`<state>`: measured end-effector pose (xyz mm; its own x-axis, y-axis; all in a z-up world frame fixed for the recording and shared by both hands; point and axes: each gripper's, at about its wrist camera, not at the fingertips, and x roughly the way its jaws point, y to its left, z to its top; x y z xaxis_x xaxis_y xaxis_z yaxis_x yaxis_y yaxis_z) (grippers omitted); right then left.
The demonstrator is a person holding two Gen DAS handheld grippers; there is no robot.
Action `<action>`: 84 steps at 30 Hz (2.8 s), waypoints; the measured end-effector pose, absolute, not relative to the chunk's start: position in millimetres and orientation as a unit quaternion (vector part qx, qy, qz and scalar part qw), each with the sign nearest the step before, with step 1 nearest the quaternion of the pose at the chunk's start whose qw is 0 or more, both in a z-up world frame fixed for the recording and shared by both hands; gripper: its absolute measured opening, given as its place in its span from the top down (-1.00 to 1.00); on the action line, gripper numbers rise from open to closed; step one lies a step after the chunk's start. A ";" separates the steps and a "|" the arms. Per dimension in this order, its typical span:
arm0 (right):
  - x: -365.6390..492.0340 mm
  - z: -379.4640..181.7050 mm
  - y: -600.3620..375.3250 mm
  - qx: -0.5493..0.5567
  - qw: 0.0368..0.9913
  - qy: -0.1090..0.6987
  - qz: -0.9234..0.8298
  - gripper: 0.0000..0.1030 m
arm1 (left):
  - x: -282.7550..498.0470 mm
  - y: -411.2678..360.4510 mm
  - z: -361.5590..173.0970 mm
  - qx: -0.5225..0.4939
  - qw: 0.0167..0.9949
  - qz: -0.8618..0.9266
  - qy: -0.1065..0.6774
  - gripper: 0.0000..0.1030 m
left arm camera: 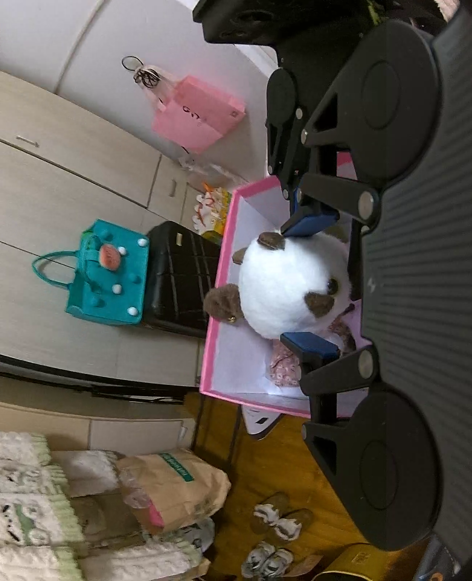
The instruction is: Organize soft objects
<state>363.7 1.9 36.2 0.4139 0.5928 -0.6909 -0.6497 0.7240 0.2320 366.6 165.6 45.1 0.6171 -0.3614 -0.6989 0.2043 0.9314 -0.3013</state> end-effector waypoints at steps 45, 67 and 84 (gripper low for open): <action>227.4 86.6 -91.4 -0.004 0.906 0.298 0.300 -0.36 | 234.4 141.4 99.4 0.039 0.922 -0.037 0.382 -0.90; 111.4 104.0 -145.6 0.006 0.949 0.248 0.197 -0.48 | 113.1 105.2 95.1 0.042 0.938 -0.084 0.333 -1.00; 80.4 76.8 -160.6 0.000 0.956 0.292 0.035 -0.97 | 101.4 75.5 56.6 0.032 0.937 -0.067 0.341 -1.00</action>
